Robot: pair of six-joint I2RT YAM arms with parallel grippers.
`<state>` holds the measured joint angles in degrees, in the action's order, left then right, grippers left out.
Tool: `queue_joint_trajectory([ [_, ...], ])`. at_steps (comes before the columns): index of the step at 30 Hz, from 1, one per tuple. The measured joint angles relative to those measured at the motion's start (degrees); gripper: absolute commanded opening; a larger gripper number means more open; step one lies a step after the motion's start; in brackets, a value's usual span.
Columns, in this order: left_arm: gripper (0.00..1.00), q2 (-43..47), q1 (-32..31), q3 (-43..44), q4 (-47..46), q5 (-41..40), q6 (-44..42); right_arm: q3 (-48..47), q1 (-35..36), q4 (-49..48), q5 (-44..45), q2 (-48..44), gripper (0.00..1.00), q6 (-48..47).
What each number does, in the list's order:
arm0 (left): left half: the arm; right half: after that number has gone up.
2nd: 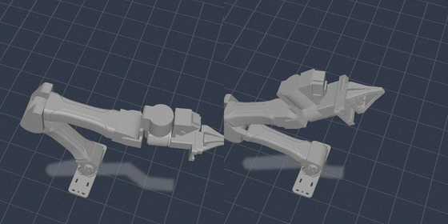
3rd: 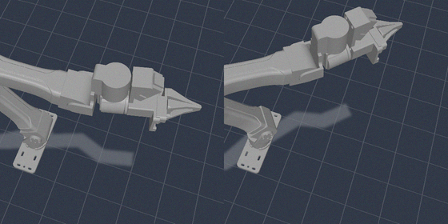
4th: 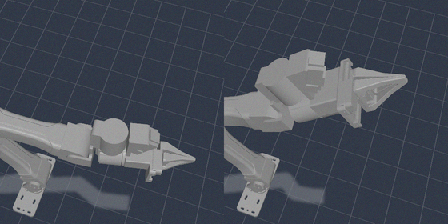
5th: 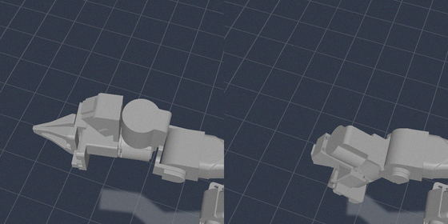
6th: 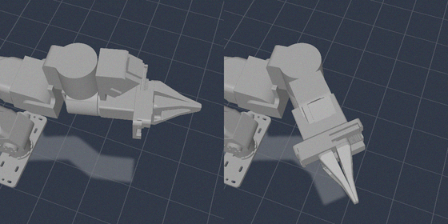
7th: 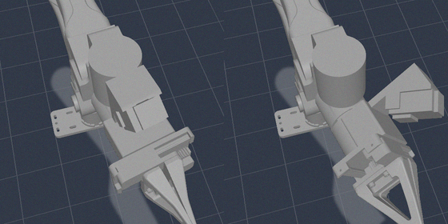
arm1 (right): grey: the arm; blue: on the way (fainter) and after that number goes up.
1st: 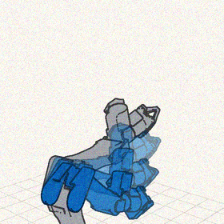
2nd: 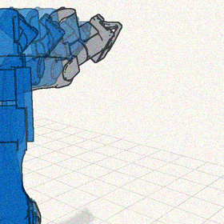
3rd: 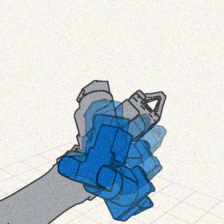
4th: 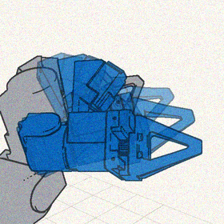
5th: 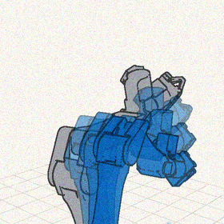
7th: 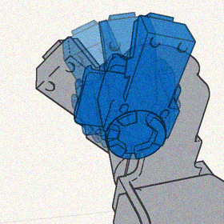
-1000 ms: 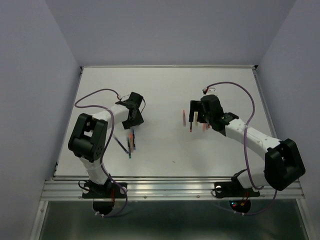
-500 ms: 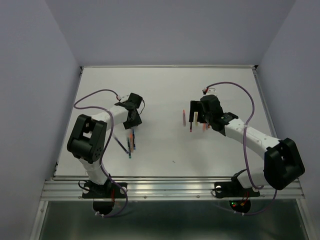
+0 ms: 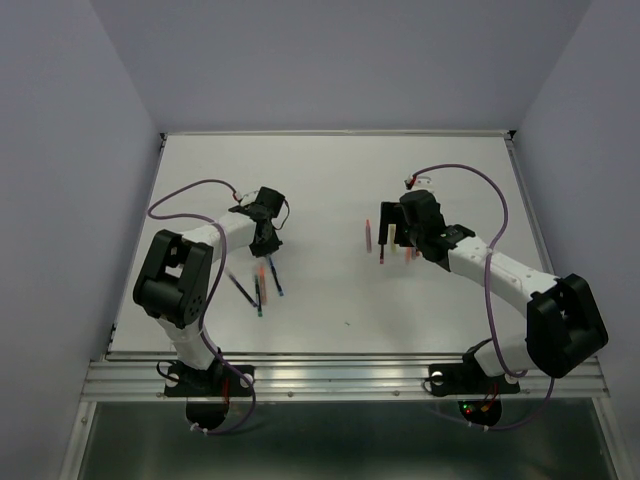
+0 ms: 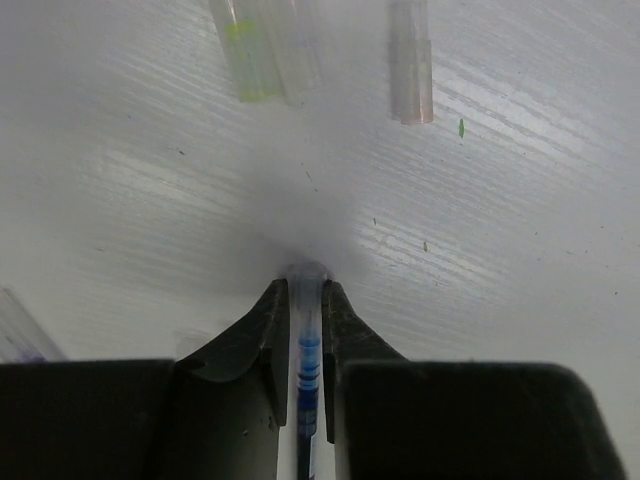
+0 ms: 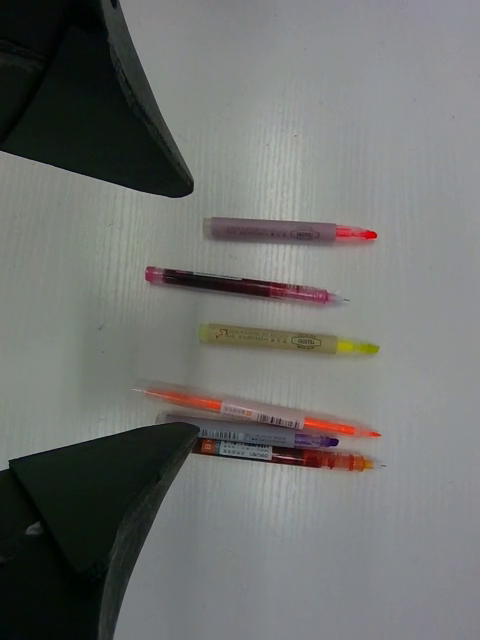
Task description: Open the pen caps
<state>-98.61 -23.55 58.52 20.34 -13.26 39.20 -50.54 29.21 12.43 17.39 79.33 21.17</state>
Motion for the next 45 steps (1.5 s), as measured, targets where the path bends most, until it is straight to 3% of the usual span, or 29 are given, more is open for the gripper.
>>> queue_joint_trajectory([
  [8, 0.06, 0.11, -0.02, 0.04, -0.20, 1.29, -0.02, 0.00, -0.02, -0.15, -5.70, 0.00, 1.00, -2.29],
  [16, 0.06, 1.95, -0.94, 0.07, -0.20, 5.09, -0.15, 0.15, 0.94, -7.58, -29.46, 0.61, 1.00, -5.38],
  [22, 0.06, 4.72, -2.40, 0.55, -0.48, 6.86, 0.22, -1.79, 5.90, -11.65, -36.94, 7.67, 1.00, -4.33],
  [28, 0.06, 6.27, -3.34, 0.85, -0.42, 5.70, 3.39, -4.11, 9.18, -15.56, -38.32, 16.87, 1.00, 4.15],
  [35, 0.06, 7.21, -4.57, 0.87, -0.90, 3.93, 9.25, -7.10, 12.15, -19.47, -37.29, 20.33, 0.99, 10.45],
  [43, 0.06, 9.20, -6.62, 0.90, -2.34, 3.08, 13.00, -11.26, 14.51, -21.92, -37.81, 24.26, 0.90, 11.65],
  [45, 0.06, 9.90, -6.78, 0.90, -2.71, 3.02, 13.57, -11.28, 14.75, -21.88, -38.07, 24.92, 0.83, 11.74],
])
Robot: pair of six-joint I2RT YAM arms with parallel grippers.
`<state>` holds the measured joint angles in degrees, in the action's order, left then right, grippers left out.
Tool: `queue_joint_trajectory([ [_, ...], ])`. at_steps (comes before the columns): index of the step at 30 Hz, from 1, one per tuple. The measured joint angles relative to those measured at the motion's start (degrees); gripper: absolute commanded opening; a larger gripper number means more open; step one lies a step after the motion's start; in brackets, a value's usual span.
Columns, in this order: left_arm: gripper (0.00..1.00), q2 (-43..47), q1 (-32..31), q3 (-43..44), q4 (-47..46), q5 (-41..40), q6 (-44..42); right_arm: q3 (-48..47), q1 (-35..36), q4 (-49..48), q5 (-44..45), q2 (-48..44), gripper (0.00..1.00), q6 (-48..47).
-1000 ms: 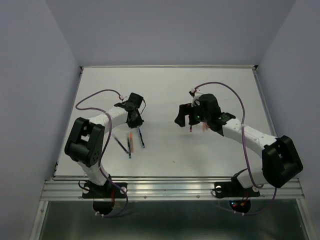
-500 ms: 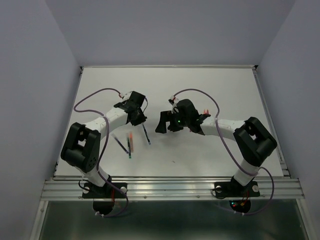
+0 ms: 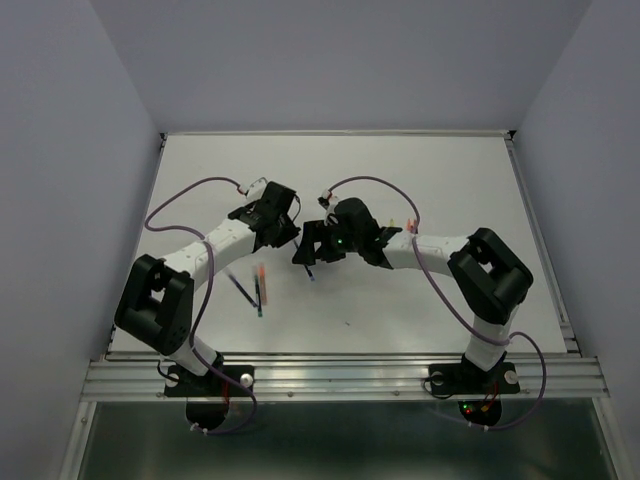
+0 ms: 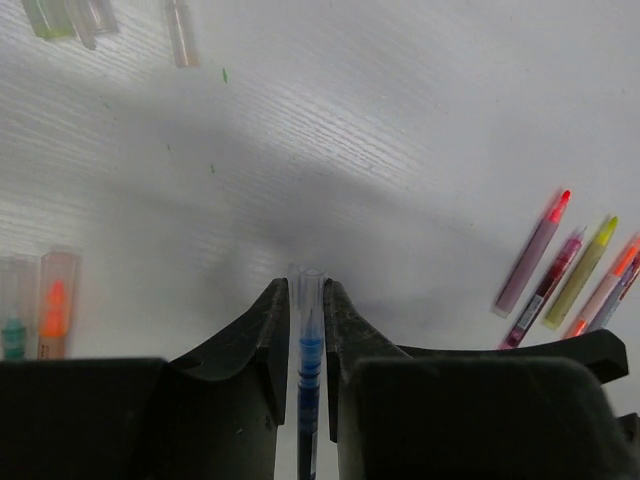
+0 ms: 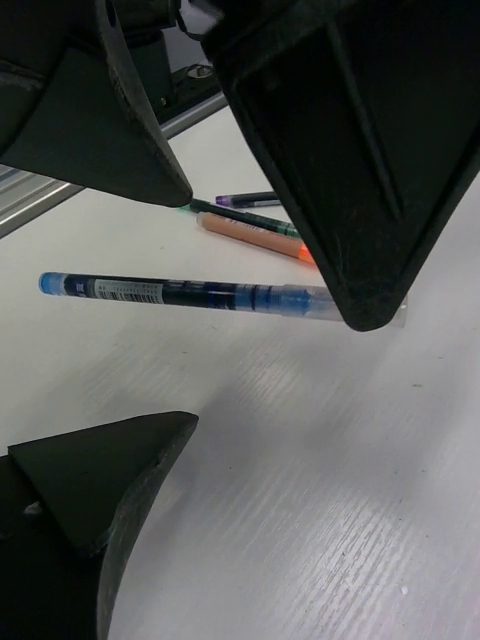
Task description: Open the pen caps
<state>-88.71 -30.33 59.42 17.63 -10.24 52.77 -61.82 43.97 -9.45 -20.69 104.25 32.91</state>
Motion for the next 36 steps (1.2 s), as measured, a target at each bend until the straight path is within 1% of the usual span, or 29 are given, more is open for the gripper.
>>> queue_joint_trajectory([
  [1, 0.06, 0.33, -0.07, 0.00, -0.15, -0.11, 0.22, 0.00, 0.11, 0.00, -0.13, 0.26, 0.80, 0.07],
  [2, 0.06, 0.52, -0.09, 0.00, -0.24, -0.13, 0.33, 0.00, 0.17, 0.00, -0.13, 0.52, 0.72, 0.26],
  [4, 0.06, 1.07, -0.20, 0.04, -0.33, -0.35, 0.59, 0.00, 0.28, -0.02, -0.17, 0.79, 0.66, 0.42],
  [5, 0.06, 1.22, -0.26, 0.13, -0.35, -0.37, 0.74, 0.00, 0.35, 0.00, -0.24, 0.85, 0.59, 0.42],
  [8, 0.06, 1.25, -0.48, 0.39, -0.61, -0.37, 0.96, 0.00, 0.39, 0.00, -0.33, 0.92, 0.51, 0.81],
  [9, 0.06, 1.25, -0.55, 0.42, -0.68, -0.37, 1.03, -0.02, 0.37, 0.00, -0.31, 0.92, 0.43, 0.98],
  [10, 0.06, 1.25, -0.59, 0.48, -0.68, -0.39, 1.14, -0.09, 0.37, 0.00, -0.28, 0.98, 0.40, 1.05],
  [11, 0.06, 1.25, -0.68, 0.52, -0.72, -0.39, 1.18, -0.20, 0.39, 0.02, -0.22, 1.05, 0.34, 1.36],
  [13, 0.06, 1.25, -0.79, 0.61, -0.74, -0.39, 1.20, -0.39, 0.39, 0.04, -0.13, 1.25, 0.29, 1.46],
  [14, 0.07, 1.25, -0.81, 0.61, -0.83, -0.39, 1.29, -0.39, 0.37, 0.07, 0.00, 1.25, 0.20, 1.66],
  [15, 0.08, 1.25, -0.81, 0.61, -0.92, -0.39, 1.36, -0.39, 0.39, 0.07, 0.11, 1.25, 0.16, 1.77],
  [17, 0.13, 1.25, -0.81, 0.61, -1.14, -0.33, 1.38, -0.57, 0.39, 0.26, 0.17, 1.27, 0.10, 1.90],
  [18, 0.30, 1.25, -0.81, 0.61, -1.33, -0.31, 1.31, -0.72, 0.39, 0.42, 0.31, 1.27, 0.05, 1.88],
  [20, 0.47, 1.36, -0.79, 0.61, -1.73, -0.20, 0.94, -0.92, 0.39, 0.46, 0.46, 1.27, 0.01, 1.81],
  [21, 0.55, 1.46, -0.79, 0.61, -1.86, -0.02, 0.96, -0.94, 0.39, 0.46, 0.63, 1.27, 0.01, 1.81],
  [22, 0.57, 1.77, -0.74, 0.59, -2.03, 0.39, 0.81, -1.01, 0.39, 0.48, 1.11, 1.27, 0.01, 1.81],
  [23, 0.61, 1.95, -0.76, 0.59, -2.08, 0.61, 0.28, -1.01, 0.37, 0.46, 1.40, 1.27, 0.01, 1.79],
  [31, 0.61, 8.70, -0.85, -2.03, -5.88, 3.23, -0.68, -0.98, 0.39, 0.76, 3.74, -0.92, 0.01, 1.40],
  [36, 0.61, 9.05, -0.85, -2.64, -6.69, 4.20, -1.31, -0.98, 0.39, 0.87, 4.17, -4.13, 0.01, 1.40],
])
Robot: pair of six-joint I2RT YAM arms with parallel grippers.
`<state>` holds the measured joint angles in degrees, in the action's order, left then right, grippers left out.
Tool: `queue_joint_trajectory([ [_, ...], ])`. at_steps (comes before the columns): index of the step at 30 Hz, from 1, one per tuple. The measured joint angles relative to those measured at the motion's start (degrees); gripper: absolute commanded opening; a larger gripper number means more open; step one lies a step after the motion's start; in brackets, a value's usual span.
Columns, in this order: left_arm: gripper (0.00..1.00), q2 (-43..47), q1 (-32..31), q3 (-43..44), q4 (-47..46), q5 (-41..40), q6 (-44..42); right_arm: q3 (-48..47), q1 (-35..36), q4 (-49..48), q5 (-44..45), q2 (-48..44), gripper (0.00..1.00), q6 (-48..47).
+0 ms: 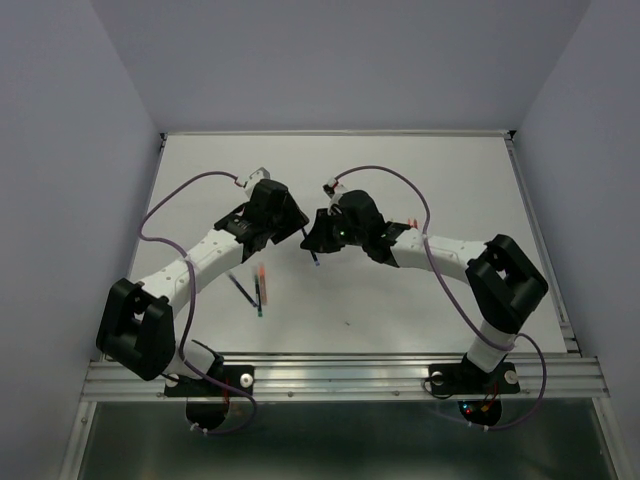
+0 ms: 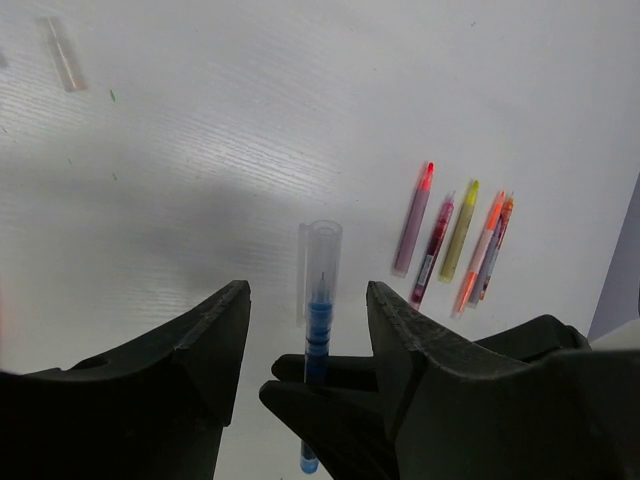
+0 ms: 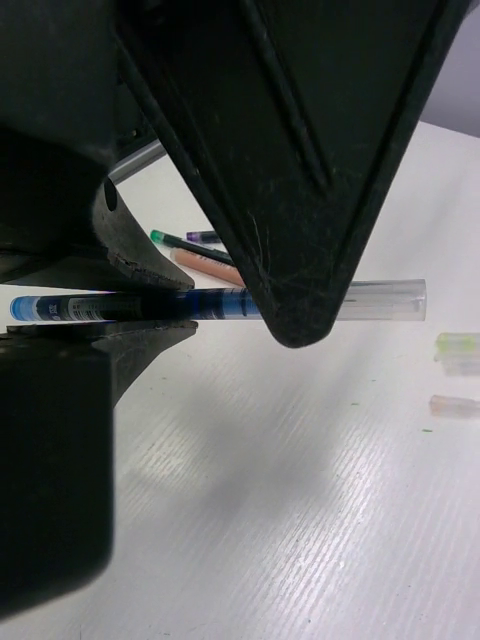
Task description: Open the pen caps
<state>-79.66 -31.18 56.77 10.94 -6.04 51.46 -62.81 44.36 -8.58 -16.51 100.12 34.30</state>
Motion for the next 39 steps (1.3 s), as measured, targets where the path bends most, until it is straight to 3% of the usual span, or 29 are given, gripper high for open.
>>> queue_joint_trajectory([
  [3, 0.59, 0.00, 0.00, 0.00, -0.07, 0.09, -0.15, 0.00, 0.00, -0.04, 0.00, -0.76, 0.01, 0.00],
  [10, 0.38, 0.00, 0.00, 0.00, -0.50, -0.02, -0.42, 0.00, 0.00, -0.02, -0.87, -0.76, 0.01, 0.04],
  [18, 0.32, 0.00, 0.02, 0.00, -1.25, -0.28, -0.48, 0.00, -0.02, -0.68, -2.25, -0.76, 0.01, 0.68],
  [20, 0.19, 0.00, 0.02, 0.00, -1.20, -0.52, -0.59, 0.00, -0.02, -0.92, -2.45, -0.76, 0.01, 0.92],
  [21, 0.08, 0.00, 0.02, 0.00, -1.20, -0.57, -0.68, 0.00, -0.02, -0.94, -2.56, -0.76, 0.01, 0.96],
  [23, 0.00, 0.00, 0.00, 0.00, -1.18, -0.59, -1.09, 0.00, -0.02, -0.94, -2.64, -0.76, 0.01, 1.11],
  [35, 0.00, -1.22, 0.59, 2.16, 0.61, 0.09, -2.60, 4.04, -0.37, -3.56, -3.26, -2.99, 0.01, -0.94],
  [39, 0.00, -3.54, 6.36, 6.80, -2.01, -4.39, -4.15, 9.99, -0.04, 0.52, -6.23, -8.26, 0.01, -4.94],
])
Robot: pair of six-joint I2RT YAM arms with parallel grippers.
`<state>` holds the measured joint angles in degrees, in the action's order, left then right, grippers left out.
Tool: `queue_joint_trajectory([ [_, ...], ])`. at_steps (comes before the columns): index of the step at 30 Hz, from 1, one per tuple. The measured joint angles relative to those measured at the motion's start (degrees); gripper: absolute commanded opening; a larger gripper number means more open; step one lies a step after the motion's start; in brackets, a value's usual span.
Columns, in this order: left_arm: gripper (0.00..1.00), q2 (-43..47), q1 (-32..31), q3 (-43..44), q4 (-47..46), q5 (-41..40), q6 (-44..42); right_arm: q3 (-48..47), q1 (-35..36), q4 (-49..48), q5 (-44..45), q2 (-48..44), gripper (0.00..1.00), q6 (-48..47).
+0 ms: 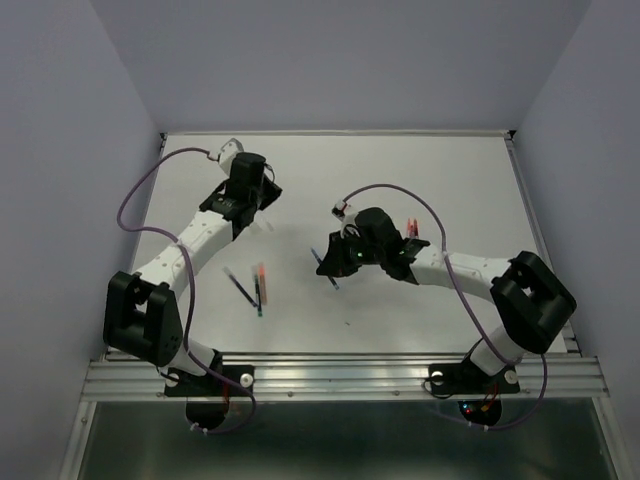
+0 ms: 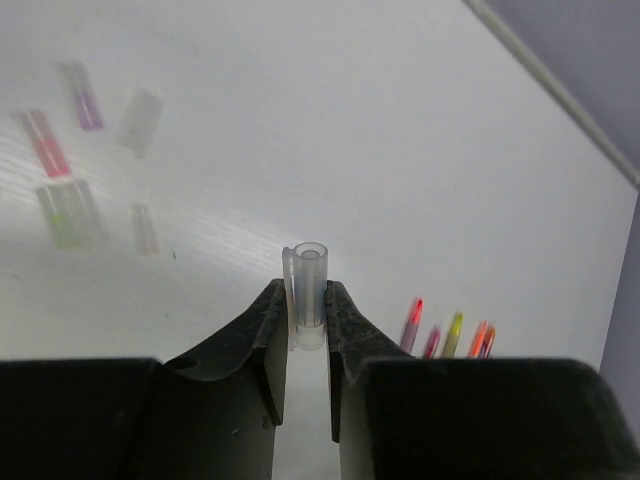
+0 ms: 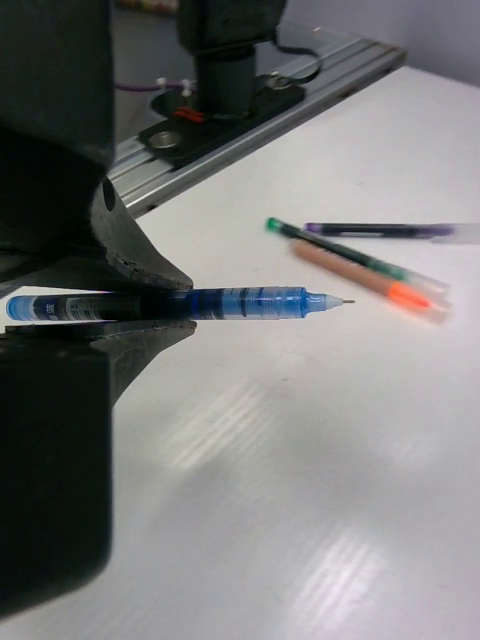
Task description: Open the pen caps
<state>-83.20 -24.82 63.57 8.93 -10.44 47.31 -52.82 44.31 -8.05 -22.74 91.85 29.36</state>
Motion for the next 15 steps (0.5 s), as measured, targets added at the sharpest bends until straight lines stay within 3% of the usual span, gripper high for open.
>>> queue_joint_trajectory([
  [7, 0.00, -0.74, 7.17, 3.96, -3.63, -2.91, -1.20, 5.62, 0.11, 4.72, -0.76, -6.45, 0.01, -3.96],
  [11, 0.00, -1.09, 7.23, 3.96, -3.43, -2.97, -2.45, 5.66, -0.39, 7.06, 4.55, -7.48, 0.01, -3.69],
  [15, 0.00, -2.21, 7.23, 2.67, -2.49, -2.89, -3.87, 5.25, -6.73, 10.21, 12.31, -5.88, 0.03, -1.95],
])
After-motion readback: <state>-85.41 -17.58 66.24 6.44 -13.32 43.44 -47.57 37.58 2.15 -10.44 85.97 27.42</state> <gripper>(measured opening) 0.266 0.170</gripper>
